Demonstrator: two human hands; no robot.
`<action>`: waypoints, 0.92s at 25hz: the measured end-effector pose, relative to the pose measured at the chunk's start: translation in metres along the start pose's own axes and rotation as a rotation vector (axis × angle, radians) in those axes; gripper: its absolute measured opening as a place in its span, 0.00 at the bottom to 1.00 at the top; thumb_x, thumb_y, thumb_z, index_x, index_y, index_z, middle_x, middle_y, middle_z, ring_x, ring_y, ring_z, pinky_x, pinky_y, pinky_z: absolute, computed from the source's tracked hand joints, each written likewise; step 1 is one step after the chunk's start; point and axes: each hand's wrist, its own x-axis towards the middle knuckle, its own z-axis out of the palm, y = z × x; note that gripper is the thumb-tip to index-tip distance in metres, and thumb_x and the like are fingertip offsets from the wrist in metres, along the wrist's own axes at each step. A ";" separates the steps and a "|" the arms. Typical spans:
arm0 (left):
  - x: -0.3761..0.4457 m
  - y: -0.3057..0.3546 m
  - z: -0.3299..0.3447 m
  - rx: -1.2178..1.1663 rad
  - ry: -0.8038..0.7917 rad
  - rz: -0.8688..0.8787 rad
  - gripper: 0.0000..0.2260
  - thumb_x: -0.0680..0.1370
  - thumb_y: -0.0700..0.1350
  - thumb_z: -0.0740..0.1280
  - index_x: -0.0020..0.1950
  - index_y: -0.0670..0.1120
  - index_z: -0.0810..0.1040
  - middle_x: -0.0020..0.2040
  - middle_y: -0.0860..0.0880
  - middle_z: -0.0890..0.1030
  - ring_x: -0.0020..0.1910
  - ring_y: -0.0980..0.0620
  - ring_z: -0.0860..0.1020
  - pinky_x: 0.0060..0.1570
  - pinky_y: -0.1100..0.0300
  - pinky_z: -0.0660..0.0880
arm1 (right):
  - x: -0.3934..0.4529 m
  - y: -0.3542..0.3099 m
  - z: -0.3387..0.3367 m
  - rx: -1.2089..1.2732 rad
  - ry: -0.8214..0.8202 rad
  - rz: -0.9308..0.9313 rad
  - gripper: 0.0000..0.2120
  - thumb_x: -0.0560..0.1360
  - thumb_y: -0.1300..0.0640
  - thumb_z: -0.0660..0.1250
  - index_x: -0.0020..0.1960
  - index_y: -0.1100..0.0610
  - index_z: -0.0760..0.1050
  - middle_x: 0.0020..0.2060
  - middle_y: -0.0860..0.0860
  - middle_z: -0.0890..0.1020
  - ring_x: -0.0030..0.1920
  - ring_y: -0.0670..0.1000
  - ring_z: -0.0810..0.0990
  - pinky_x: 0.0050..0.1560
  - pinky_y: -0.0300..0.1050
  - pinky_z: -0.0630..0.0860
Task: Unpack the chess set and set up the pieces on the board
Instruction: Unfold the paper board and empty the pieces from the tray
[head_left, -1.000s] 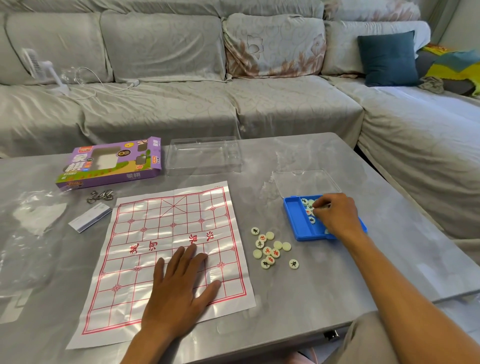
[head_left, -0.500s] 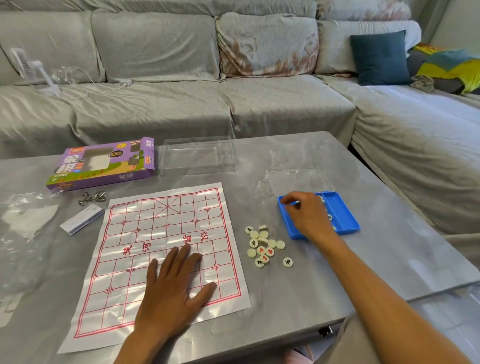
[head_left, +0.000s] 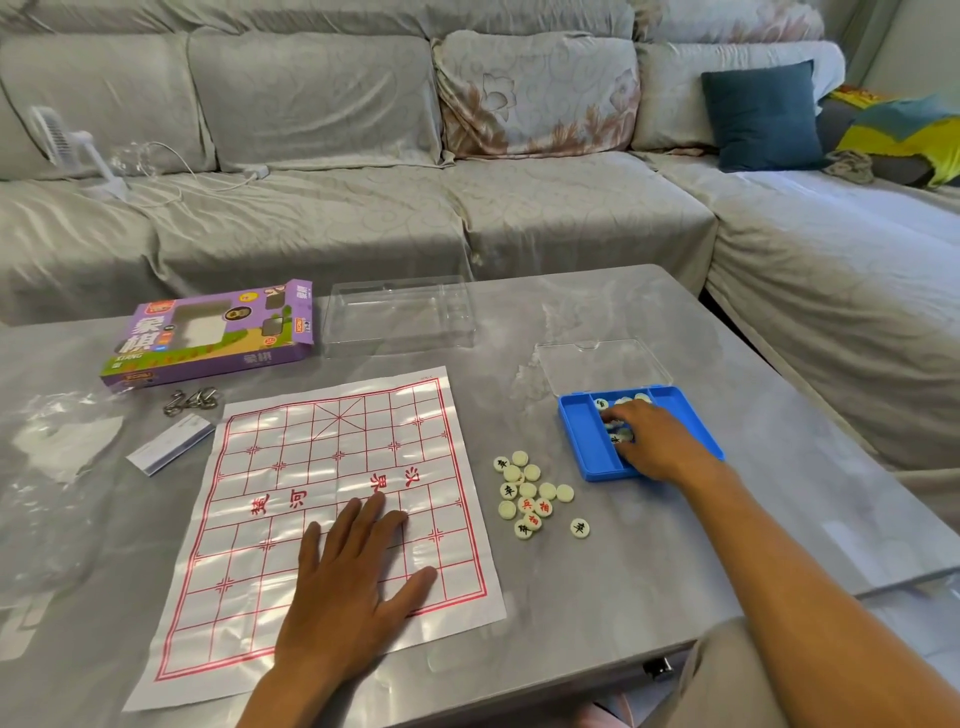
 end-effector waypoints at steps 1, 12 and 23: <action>0.000 0.000 0.000 -0.003 0.001 0.005 0.36 0.72 0.76 0.43 0.72 0.59 0.64 0.77 0.54 0.58 0.76 0.48 0.56 0.73 0.37 0.51 | 0.000 0.000 0.001 -0.018 -0.017 -0.003 0.22 0.77 0.60 0.64 0.70 0.50 0.69 0.68 0.52 0.71 0.64 0.55 0.71 0.61 0.46 0.70; 0.000 0.001 0.000 -0.003 0.018 -0.004 0.37 0.71 0.76 0.41 0.73 0.60 0.63 0.77 0.55 0.55 0.76 0.49 0.54 0.73 0.39 0.48 | 0.005 0.009 0.009 0.096 0.158 0.169 0.06 0.76 0.62 0.66 0.49 0.52 0.73 0.51 0.53 0.80 0.46 0.49 0.74 0.43 0.42 0.72; 0.000 0.001 -0.001 -0.002 0.004 -0.014 0.36 0.71 0.76 0.41 0.73 0.60 0.61 0.77 0.56 0.54 0.77 0.50 0.52 0.74 0.40 0.46 | 0.004 0.012 0.006 0.235 0.304 0.167 0.12 0.75 0.63 0.67 0.57 0.54 0.79 0.57 0.52 0.81 0.52 0.49 0.77 0.46 0.41 0.70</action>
